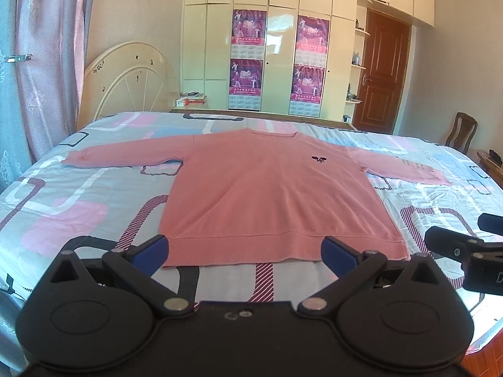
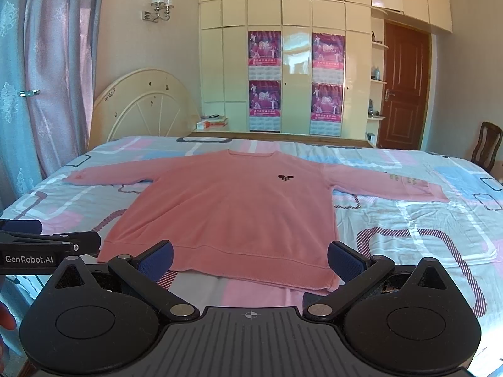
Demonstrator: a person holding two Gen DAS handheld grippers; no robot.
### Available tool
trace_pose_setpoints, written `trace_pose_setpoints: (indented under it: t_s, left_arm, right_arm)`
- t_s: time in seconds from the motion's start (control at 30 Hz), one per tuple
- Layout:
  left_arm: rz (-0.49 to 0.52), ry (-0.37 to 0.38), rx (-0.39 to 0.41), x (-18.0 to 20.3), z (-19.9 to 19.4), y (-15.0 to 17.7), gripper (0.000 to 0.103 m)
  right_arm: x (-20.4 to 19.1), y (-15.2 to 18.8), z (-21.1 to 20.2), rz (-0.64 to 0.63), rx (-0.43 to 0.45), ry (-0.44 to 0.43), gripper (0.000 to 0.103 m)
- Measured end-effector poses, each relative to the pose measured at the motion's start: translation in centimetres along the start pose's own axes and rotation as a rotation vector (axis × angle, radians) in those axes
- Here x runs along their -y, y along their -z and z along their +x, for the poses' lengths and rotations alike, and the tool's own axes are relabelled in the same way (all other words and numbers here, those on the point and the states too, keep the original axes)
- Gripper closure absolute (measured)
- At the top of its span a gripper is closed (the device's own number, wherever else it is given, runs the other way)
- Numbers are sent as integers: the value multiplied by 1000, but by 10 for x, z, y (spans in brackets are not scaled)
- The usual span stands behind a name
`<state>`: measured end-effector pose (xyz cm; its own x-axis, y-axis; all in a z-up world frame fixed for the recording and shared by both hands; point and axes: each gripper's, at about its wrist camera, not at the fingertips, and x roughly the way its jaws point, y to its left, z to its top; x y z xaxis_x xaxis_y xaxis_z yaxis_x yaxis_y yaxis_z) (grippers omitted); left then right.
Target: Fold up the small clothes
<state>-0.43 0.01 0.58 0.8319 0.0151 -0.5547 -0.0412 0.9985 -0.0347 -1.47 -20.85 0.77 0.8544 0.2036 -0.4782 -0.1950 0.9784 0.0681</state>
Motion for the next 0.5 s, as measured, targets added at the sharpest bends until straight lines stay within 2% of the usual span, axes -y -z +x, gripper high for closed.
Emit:
trace_pose_setpoints:
  t_s: [0.5]
  left_arm:
    - [-5, -6, 7, 0, 0, 0, 0]
  right_arm:
    - [1, 0, -1, 1, 5, -3, 0]
